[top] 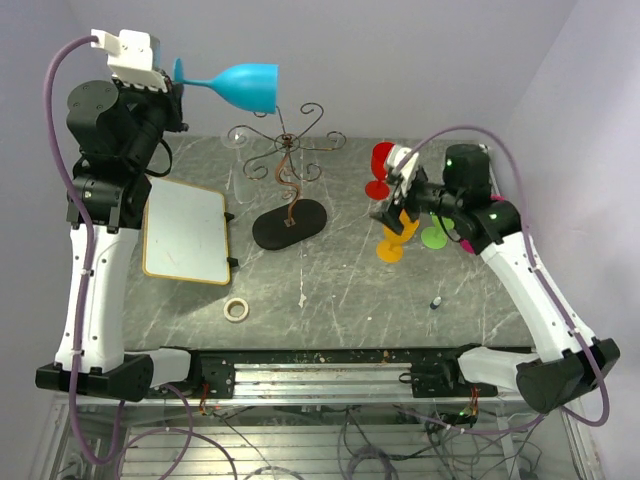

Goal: Place the wine glass upside down on the wine glass rack

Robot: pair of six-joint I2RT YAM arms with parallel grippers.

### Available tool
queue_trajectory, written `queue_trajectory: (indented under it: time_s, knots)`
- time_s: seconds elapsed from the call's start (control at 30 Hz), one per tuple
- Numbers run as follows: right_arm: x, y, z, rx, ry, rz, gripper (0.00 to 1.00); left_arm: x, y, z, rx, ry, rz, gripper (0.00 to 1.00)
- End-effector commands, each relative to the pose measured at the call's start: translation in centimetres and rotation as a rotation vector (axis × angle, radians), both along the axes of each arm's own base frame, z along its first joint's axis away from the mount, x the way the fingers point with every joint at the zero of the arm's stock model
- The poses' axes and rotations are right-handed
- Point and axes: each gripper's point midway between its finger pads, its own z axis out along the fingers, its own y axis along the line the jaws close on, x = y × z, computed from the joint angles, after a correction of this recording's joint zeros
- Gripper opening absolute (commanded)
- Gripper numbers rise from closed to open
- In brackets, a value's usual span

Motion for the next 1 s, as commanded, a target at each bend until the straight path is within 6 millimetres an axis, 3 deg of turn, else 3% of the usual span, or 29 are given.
queue_trajectory:
  time_s: [0.0,0.27,0.47,0.7,0.97]
  knots:
    - [-1.9,0.6,-3.1,-0.036,-0.016,0.127,0.81,-0.2,5.4,2.7,0.145,-0.083,0.272,0.07]
    - [-4.1,0.9,-6.1,-0.039,0.04,0.236,0.79,-0.4,11.1,4.1,0.342,-0.119,0.598,0.07]
    - [-4.8,1.4,-7.3,-0.015,0.096,0.285,0.8,0.3,13.5,3.5,0.512,-0.102,0.752,0.07]
    - [-5.0,1.5,-7.9,-0.016,0.099,0.301,0.8,4.2,12.8,1.0,0.758,-0.056,0.728,0.07]
    - [-5.7,1.9,-9.1,-0.012,0.123,0.354,0.79,10.7,9.2,-4.4,1.092,-0.015,0.479,0.07]
